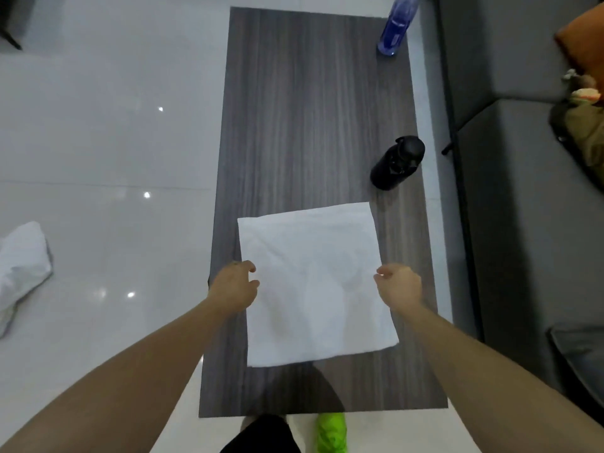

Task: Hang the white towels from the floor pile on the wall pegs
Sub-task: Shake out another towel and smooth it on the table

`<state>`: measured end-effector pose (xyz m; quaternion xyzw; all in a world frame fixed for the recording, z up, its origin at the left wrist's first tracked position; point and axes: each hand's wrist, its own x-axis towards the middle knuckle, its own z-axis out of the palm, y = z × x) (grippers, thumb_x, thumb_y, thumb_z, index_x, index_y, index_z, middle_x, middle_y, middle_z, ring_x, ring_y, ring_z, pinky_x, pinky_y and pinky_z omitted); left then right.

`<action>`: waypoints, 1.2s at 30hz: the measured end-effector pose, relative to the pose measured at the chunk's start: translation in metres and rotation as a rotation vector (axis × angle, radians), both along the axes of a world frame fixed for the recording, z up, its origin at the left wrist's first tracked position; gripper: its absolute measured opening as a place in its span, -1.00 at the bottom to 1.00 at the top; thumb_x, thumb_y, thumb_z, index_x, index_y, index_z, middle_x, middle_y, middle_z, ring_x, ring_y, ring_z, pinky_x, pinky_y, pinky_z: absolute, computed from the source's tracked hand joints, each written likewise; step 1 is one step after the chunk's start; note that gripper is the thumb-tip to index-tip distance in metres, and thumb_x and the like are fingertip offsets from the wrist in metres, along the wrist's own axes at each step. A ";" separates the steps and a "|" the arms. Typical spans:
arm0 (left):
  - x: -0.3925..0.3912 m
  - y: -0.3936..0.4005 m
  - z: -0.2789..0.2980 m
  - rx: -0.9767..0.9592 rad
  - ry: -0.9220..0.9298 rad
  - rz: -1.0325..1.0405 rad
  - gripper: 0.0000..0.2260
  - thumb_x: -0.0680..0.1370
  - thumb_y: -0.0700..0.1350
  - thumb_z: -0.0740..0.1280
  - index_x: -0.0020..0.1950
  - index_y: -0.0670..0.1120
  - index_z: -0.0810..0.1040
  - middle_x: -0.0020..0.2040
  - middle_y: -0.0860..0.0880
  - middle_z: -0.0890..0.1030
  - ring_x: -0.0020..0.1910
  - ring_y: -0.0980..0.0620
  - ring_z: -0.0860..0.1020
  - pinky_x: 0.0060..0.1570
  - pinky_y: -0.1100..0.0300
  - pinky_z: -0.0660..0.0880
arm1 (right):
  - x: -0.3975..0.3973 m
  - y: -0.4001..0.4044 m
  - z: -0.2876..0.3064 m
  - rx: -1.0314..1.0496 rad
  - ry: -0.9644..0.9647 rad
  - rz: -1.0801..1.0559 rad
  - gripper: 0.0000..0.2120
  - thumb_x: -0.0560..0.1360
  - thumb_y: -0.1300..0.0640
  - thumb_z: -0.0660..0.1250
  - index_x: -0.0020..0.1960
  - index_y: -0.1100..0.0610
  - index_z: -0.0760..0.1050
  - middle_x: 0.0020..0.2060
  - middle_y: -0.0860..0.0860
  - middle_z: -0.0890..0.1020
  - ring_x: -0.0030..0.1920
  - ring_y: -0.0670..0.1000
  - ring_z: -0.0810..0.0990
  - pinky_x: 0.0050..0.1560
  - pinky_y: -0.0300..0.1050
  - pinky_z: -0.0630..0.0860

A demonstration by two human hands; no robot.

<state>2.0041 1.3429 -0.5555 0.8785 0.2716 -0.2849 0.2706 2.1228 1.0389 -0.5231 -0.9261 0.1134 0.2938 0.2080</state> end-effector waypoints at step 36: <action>0.060 -0.074 -0.112 0.242 -0.064 -0.126 -0.22 0.52 0.27 0.28 0.59 0.05 -0.04 0.60 -0.08 -0.16 0.57 -0.14 -0.15 0.52 -0.10 -0.01 | 0.145 0.040 -0.132 0.373 -0.258 -0.214 -0.78 0.55 0.07 0.34 -0.12 0.24 0.56 -0.23 0.09 0.64 -0.21 0.02 0.59 -0.12 -0.02 0.58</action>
